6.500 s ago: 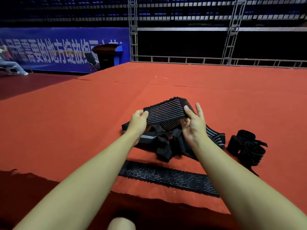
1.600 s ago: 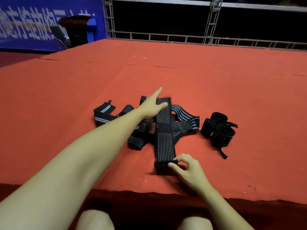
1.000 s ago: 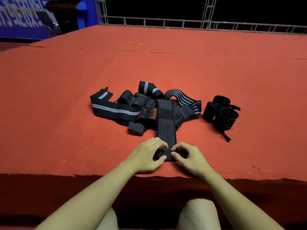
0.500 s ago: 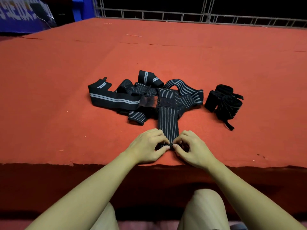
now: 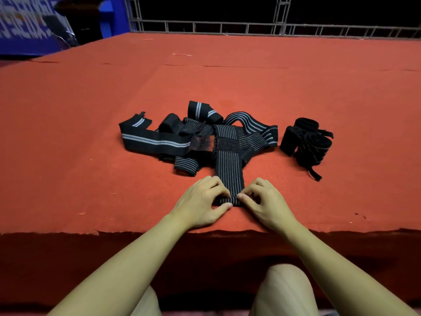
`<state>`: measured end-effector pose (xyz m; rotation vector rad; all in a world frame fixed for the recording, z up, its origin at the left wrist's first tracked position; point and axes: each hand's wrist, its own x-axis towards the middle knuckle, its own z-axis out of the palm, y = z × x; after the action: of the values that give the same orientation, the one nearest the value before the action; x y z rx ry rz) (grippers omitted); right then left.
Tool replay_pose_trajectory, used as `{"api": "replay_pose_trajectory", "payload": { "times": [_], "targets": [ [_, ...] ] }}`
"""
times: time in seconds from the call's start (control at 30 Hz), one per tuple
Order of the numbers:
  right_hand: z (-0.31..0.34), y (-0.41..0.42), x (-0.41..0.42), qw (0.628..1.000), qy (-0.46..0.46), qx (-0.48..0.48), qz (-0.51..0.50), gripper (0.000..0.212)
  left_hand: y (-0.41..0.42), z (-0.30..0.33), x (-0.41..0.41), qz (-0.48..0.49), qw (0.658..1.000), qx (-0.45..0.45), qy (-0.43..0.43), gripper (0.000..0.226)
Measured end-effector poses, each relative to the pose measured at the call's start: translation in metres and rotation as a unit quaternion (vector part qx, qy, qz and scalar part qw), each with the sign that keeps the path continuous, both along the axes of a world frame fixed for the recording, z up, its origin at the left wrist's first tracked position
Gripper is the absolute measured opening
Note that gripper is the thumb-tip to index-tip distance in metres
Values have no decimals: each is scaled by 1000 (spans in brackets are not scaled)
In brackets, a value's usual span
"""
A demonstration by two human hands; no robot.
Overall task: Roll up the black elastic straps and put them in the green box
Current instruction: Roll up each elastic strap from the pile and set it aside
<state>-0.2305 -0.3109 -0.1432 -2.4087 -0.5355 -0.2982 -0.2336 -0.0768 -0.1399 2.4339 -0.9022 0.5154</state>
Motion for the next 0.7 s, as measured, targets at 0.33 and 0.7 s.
{"api": "replay_pose_trajectory", "payload": {
  "times": [0.33,0.7],
  "targets": [
    [1,0,-7,999,-28,-6,14,12,-2,-2,1,41,999,5,15,26],
    [0,0,-5,999,15,22,28,11,-1,3,-1,28,999,-4,28,15]
  ]
}}
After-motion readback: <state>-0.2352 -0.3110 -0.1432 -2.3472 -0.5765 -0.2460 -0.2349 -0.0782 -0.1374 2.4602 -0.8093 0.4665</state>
